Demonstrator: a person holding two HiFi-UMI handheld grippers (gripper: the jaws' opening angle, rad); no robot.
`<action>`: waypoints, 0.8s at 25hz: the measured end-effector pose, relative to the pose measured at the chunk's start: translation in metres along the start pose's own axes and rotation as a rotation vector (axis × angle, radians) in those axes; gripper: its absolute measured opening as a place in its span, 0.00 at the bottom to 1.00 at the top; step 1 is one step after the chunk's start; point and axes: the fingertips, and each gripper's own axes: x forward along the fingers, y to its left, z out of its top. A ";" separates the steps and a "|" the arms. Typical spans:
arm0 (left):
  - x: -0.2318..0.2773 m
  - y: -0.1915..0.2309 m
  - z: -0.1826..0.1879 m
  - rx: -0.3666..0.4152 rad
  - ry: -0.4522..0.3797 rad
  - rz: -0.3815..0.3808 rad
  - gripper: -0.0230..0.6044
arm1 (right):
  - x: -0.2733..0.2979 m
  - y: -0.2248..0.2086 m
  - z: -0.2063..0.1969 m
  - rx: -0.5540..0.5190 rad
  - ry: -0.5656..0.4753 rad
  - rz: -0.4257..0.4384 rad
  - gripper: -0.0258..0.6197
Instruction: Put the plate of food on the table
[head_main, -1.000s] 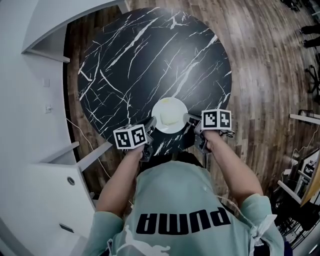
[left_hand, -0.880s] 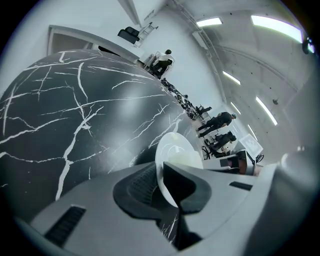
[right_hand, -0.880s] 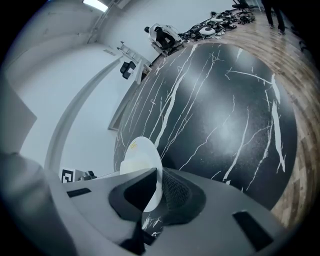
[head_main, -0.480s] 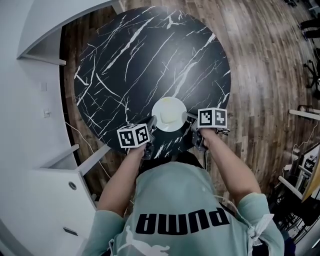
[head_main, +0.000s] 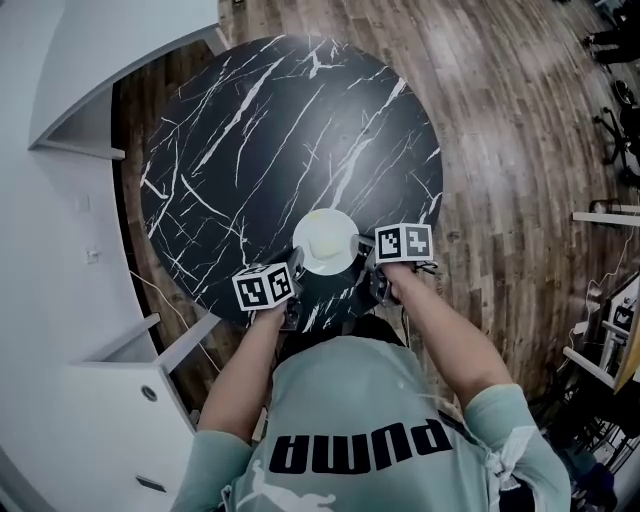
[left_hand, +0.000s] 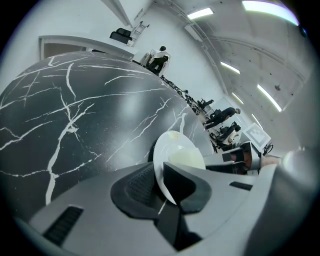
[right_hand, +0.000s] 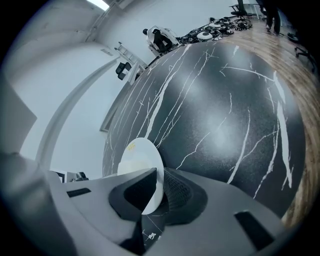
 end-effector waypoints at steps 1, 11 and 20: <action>0.000 0.000 0.000 0.000 -0.005 0.002 0.11 | 0.000 0.000 0.001 -0.001 -0.002 0.002 0.10; -0.006 0.006 0.009 0.069 -0.078 0.058 0.20 | -0.012 -0.002 0.019 -0.081 -0.062 -0.018 0.10; -0.046 -0.013 0.004 0.154 -0.194 0.139 0.05 | -0.050 0.008 0.012 -0.249 -0.144 -0.025 0.10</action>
